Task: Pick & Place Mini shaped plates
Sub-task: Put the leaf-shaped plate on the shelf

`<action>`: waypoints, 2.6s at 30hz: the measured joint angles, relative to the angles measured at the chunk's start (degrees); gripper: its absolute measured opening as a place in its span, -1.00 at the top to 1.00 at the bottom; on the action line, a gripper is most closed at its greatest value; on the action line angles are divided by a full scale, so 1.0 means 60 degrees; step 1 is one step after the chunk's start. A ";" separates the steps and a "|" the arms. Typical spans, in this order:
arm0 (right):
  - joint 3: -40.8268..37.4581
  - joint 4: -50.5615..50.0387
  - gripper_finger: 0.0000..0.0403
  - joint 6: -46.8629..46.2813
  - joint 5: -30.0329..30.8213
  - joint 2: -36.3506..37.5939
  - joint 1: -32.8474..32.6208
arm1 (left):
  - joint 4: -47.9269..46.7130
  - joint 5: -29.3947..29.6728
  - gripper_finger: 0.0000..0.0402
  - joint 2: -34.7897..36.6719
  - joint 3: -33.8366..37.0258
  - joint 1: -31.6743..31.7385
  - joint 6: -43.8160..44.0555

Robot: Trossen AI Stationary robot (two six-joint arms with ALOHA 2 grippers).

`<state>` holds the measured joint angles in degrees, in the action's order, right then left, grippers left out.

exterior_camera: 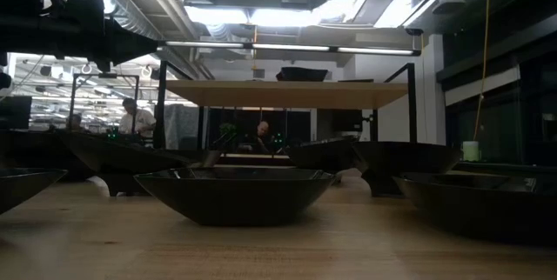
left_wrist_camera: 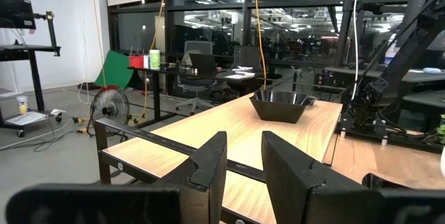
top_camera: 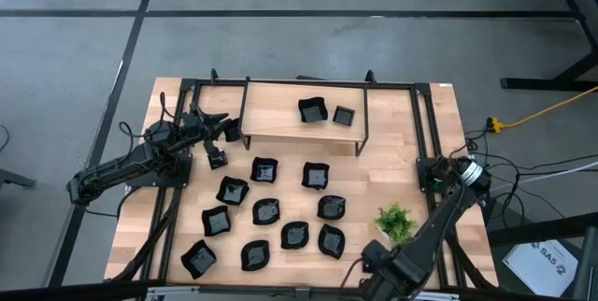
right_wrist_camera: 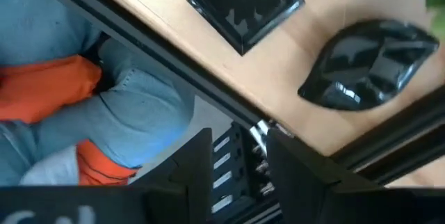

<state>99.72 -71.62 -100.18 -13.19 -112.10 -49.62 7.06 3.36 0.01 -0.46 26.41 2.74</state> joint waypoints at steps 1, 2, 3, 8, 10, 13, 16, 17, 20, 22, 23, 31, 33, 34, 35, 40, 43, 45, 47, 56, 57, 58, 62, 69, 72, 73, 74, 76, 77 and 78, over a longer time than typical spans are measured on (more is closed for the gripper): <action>0.0000 -0.0001 0.32 -0.0249 0.0006 0.0000 -0.0060 | -0.0002 0.0000 0.57 0.0000 -0.0002 0.0000 0.0000; 0.0000 -0.0006 0.32 -0.0467 0.0007 0.0000 -0.0124 | -0.0002 0.0004 0.57 0.0000 0.0002 0.0000 0.0000; 0.0000 -0.0006 0.32 -0.0654 0.0010 -0.0005 -0.0187 | -0.0002 0.0000 0.57 0.0000 -0.0002 0.0000 0.0004; 0.0002 -0.0048 0.32 -0.1030 -0.0010 -0.0337 -0.0352 | -0.0002 0.0001 0.57 0.0000 -0.0001 -0.0001 0.0002; 0.0001 -0.0093 0.32 -0.1008 -0.0023 -0.0525 -0.0364 | -0.0002 0.0002 0.57 0.0000 0.0000 0.0000 0.0000; 0.0004 -0.0417 0.32 -0.0910 -0.0065 -0.0777 -0.0365 | -0.0002 0.0000 0.57 0.0000 -0.0002 0.0000 0.0000; 0.0000 -0.0790 0.32 -0.0820 -0.0142 -0.1026 -0.0365 | -0.0002 0.0000 0.57 0.0000 0.0002 0.0000 0.0004; 0.0000 -0.0870 0.32 -0.0813 -0.0209 -0.1127 -0.0369 | -0.0002 0.0000 0.57 0.0000 0.0001 -0.0003 -0.0003; 0.0003 -0.0905 0.32 -0.0735 -0.0271 -0.1389 -0.0407 | -0.0002 0.0000 0.57 0.0000 -0.0002 0.0000 0.0004; 0.0002 -0.0912 0.32 -0.0705 -0.0251 -0.1552 -0.0416 | -0.0002 0.0002 0.57 0.0000 0.0001 0.0000 0.0000; 0.0000 -0.0956 0.32 -0.0693 -0.0248 -0.1632 -0.0416 | -0.0002 0.0000 0.57 0.0000 0.0002 -0.0003 0.0004; 0.0000 -0.1344 0.32 -0.0509 0.0066 -0.2300 -0.0569 | -0.0002 0.0002 0.57 0.0000 -0.0001 -0.0003 0.0001; 0.0002 -0.1411 0.32 -0.0507 0.0103 -0.2437 -0.0611 | -0.0002 0.0000 0.57 0.0000 0.0002 -0.0003 0.0003; 0.0001 -0.1473 0.32 -0.0507 0.0099 -0.2512 -0.0629 | -0.0002 0.0002 0.57 0.0000 -0.0002 0.0000 0.0000; 0.0003 -0.1544 0.32 -0.0507 0.0099 -0.2581 -0.0654 | -0.0002 0.0000 0.57 0.0000 -0.0002 0.0000 0.0004; 0.0000 -0.1579 0.32 -0.0507 0.0174 -0.2762 -0.0736 | -0.0002 0.0000 0.57 0.0000 0.0001 -0.0001 0.0004; 0.0001 -0.1637 0.32 -0.0510 0.0279 -0.2775 -0.0744 | -0.0002 0.0002 0.57 0.0000 -0.0002 -0.0002 0.0002; 0.0000 -0.1732 0.34 -0.0522 0.0277 -0.2775 -0.0744 | -0.0002 0.0000 0.57 0.0000 -0.0002 0.0000 0.0002; 0.0000 -0.1761 0.39 -0.0526 0.0255 -0.2775 -0.0744 | -0.0002 0.0003 0.57 0.0000 -0.0002 0.0000 0.0001; 0.0000 -0.1765 0.77 -0.0544 0.0186 -0.2775 -0.0744 | -0.0002 0.0003 0.57 0.0000 -0.0002 0.0000 0.0004; 0.0000 -0.1765 0.81 -0.0544 0.0186 -0.2775 -0.0744 | -0.0002 0.0000 0.57 0.0000 0.0002 0.0000 0.0004; 0.0000 -0.1765 0.84 -0.0544 0.0186 -0.2775 -0.0744 | -0.0002 0.0000 0.57 0.0000 0.0002 -0.0003 0.0000; 0.0001 -0.1765 0.97 -0.0546 0.0186 -0.2775 -0.0744 | -0.0002 0.0002 0.57 0.0000 0.0000 0.0000 0.0000; 0.0000 -0.1765 0.98 -0.0547 0.0097 -0.2775 -0.0743 | -0.0002 0.0000 0.57 0.0000 -0.0002 -0.0001 0.0004; 0.0002 -0.1763 0.98 -0.0547 -0.0282 -0.2757 -0.0740 | -0.0002 0.0000 0.57 0.0000 0.0002 0.0000 0.0002; 0.0002 -0.1749 0.99 -0.0551 -0.0329 -0.2719 -0.0740 | -0.0002 0.0000 0.57 0.0000 -0.0002 0.0000 0.0004; 0.0000 -0.1728 0.99 -0.0584 -0.0318 -0.2654 -0.0741 | -0.0002 0.0000 0.57 0.0000 -0.0002 0.0000 0.0003; 0.0060 -0.1761 0.99 -0.0681 -0.0267 -0.2473 -0.0744 | -0.0002 0.0003 0.57 0.0000 -0.0002 0.0000 0.0000; 0.0133 -0.1758 0.99 -0.0701 -0.0250 -0.2391 -0.0744 | -0.0002 0.0003 0.57 0.0000 -0.0002 -0.0003 0.0004; 0.0236 -0.1756 0.99 -0.0701 -0.0235 -0.2309 -0.0744 | -0.0001 0.0002 0.57 0.0000 0.0000 0.0000 0.0004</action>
<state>101.14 -82.16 -104.38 -14.60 -125.95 -54.08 7.05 3.37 0.01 -0.46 26.41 2.76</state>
